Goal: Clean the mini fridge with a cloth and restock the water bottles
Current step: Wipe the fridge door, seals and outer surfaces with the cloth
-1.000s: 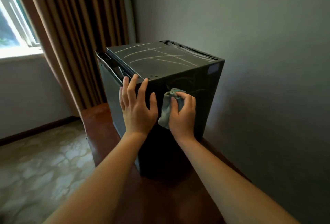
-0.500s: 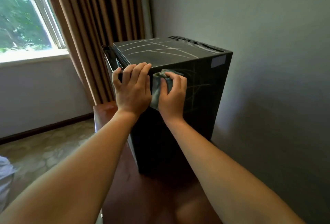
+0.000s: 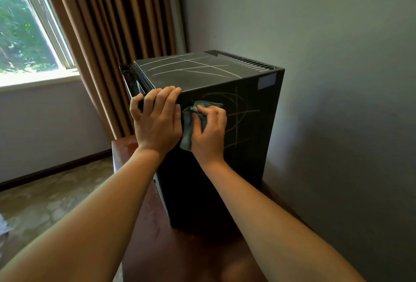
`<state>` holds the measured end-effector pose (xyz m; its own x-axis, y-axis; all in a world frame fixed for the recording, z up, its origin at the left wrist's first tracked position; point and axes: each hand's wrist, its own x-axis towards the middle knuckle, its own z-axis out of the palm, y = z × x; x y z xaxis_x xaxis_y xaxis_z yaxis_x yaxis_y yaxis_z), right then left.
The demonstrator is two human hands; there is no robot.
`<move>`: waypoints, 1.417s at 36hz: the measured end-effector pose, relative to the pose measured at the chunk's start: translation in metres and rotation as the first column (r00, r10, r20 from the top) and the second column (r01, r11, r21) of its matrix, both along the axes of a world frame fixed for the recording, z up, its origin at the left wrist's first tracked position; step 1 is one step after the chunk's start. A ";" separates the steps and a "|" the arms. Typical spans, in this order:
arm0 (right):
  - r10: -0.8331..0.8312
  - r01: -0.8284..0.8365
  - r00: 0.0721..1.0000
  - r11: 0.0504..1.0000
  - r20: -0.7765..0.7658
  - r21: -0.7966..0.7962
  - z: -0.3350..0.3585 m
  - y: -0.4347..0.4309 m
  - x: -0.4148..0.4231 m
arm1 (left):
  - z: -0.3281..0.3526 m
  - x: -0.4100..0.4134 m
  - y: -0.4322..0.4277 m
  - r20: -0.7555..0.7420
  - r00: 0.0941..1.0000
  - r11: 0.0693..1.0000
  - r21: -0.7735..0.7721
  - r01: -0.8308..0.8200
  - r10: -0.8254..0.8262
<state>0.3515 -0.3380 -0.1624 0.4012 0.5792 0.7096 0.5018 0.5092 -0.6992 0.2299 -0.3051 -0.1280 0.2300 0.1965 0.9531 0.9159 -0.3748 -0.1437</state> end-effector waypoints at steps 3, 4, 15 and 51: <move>-0.009 0.010 1.000 0.998 -0.010 0.065 0.016 0.003 -0.001 | 0.000 0.001 0.000 0.005 1.000 1.000 0.020 -0.007 0.006; -0.015 0.015 1.000 0.996 -0.005 0.088 0.021 0.004 -0.001 | -0.001 0.001 0.001 0.009 1.000 1.000 0.024 -0.005 0.005; -0.074 0.065 0.981 0.996 0.177 0.058 -0.010 -0.001 0.004 | -0.001 0.001 -0.001 0.015 0.999 0.999 -0.035 0.033 -0.032; -0.129 0.128 0.991 0.990 0.019 0.056 0.029 0.026 0.063 | 0.017 0.045 -0.009 0.102 0.985 0.971 -0.179 0.157 -0.140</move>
<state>0.4144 -0.3123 -0.1333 0.4535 0.4843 0.7482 0.5806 0.4763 -0.6603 0.2752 -0.3142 -0.1108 0.1866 0.3417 0.9211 0.8540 -0.5199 0.0199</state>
